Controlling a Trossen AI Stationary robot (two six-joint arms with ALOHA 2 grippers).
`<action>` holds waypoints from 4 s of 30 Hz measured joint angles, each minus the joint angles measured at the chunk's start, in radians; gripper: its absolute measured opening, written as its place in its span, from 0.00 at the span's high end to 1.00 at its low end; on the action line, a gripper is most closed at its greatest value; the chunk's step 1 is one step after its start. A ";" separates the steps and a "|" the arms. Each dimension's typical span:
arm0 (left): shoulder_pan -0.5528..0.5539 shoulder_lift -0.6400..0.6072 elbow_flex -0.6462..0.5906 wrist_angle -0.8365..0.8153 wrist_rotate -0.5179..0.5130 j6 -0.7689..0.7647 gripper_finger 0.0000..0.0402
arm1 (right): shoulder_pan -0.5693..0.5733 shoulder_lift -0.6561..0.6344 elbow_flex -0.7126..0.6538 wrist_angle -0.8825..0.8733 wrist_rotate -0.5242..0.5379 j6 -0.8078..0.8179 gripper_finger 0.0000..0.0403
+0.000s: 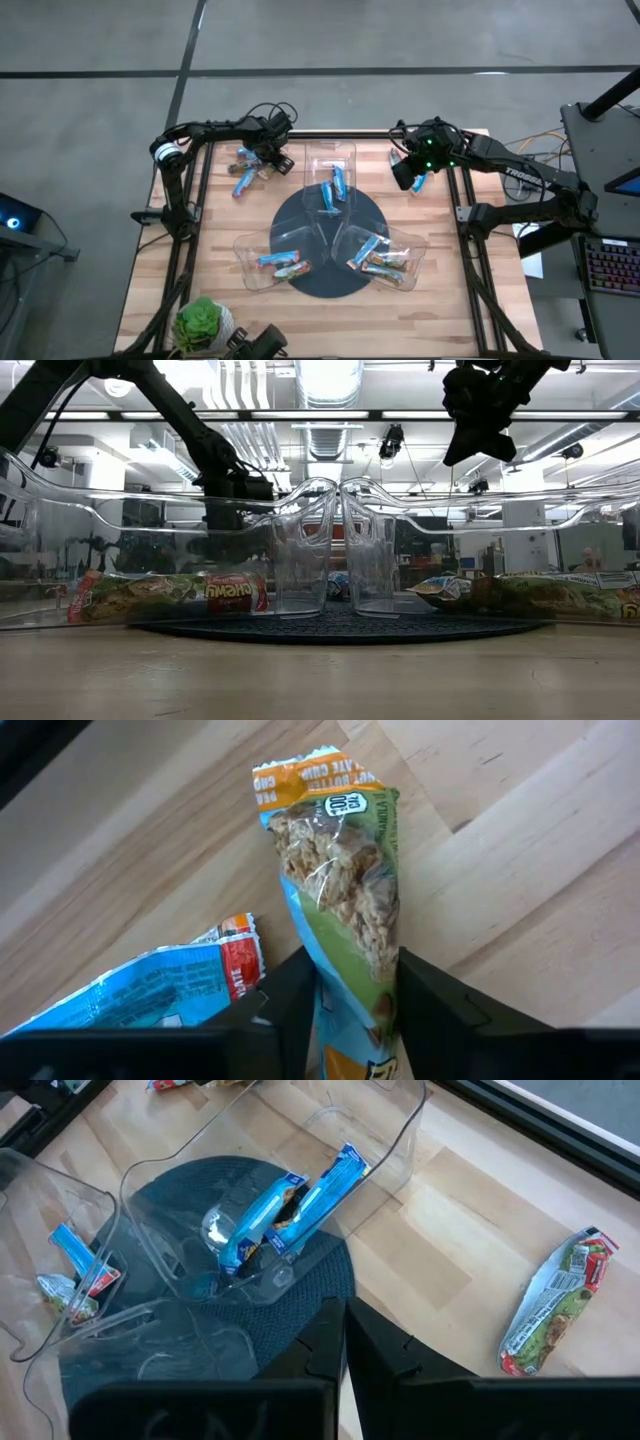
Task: Pick and place Granola Bars by type
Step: Put the yellow granola bar into the right transparent bin
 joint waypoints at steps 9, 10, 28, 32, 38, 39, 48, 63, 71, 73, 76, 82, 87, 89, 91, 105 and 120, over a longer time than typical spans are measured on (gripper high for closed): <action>0.000 0.000 0.000 0.000 -0.003 -0.010 0.77 | 0.000 0.000 0.000 0.000 0.000 0.000 0.98; 0.000 0.000 0.000 0.000 -0.003 -0.012 0.77 | 0.000 0.000 0.000 0.000 0.000 0.000 0.98; 0.000 -0.006 0.000 -0.002 -0.003 -0.022 0.77 | 0.000 0.000 0.000 0.000 0.000 -0.004 0.98; 0.000 -0.006 0.000 -0.003 -0.003 -0.022 0.77 | 0.000 0.000 0.000 0.000 0.000 -0.004 0.98; 0.000 -0.008 0.037 -0.036 -0.002 -0.022 0.77 | 0.000 0.000 0.000 0.000 0.000 -0.005 0.98; 0.000 -0.008 0.044 -0.041 -0.002 -0.022 0.77 | 0.000 0.000 0.000 0.000 0.000 -0.008 0.98; 0.000 -0.008 0.094 -0.087 -0.002 -0.012 0.77 | 0.000 0.000 0.000 0.000 0.000 -0.011 0.98; 0.000 -0.009 0.165 -0.250 -0.002 -0.001 0.77 | 0.000 0.000 0.000 0.001 0.000 -0.015 0.98; 0.000 -0.010 0.255 -0.355 -0.002 0.021 0.77 | 0.000 0.000 0.000 0.003 0.000 -0.016 0.98; 0.000 -0.010 0.280 -0.371 -0.003 0.025 0.77 | 0.000 0.000 0.000 0.004 0.000 -0.016 0.98; 0.000 -0.010 0.306 -0.378 -0.003 0.034 0.77 | 0.000 0.000 0.000 0.004 0.000 -0.016 0.98; 0.000 -0.010 0.309 -0.370 -0.003 0.036 0.77 | 0.000 0.000 0.000 0.004 0.000 -0.014 0.98; 0.000 -0.008 0.293 -0.348 -0.002 0.031 0.77 | 0.000 0.000 0.000 0.003 0.000 -0.015 0.98; 0.000 -0.008 0.285 -0.333 0.004 0.023 0.77 | 0.000 0.000 0.000 0.003 0.000 -0.015 0.98; 0.000 -0.008 0.276 -0.318 0.017 0.021 0.77 | 0.000 0.000 0.000 0.003 0.000 -0.015 0.98; -0.006 -0.006 0.209 -0.175 0.055 0.131 0.50 | 0.000 0.000 0.000 0.003 -0.002 -0.012 0.98; -0.005 0.056 0.178 -0.092 0.048 0.112 0.44 | 0.000 0.000 0.000 0.003 -0.005 -0.004 0.98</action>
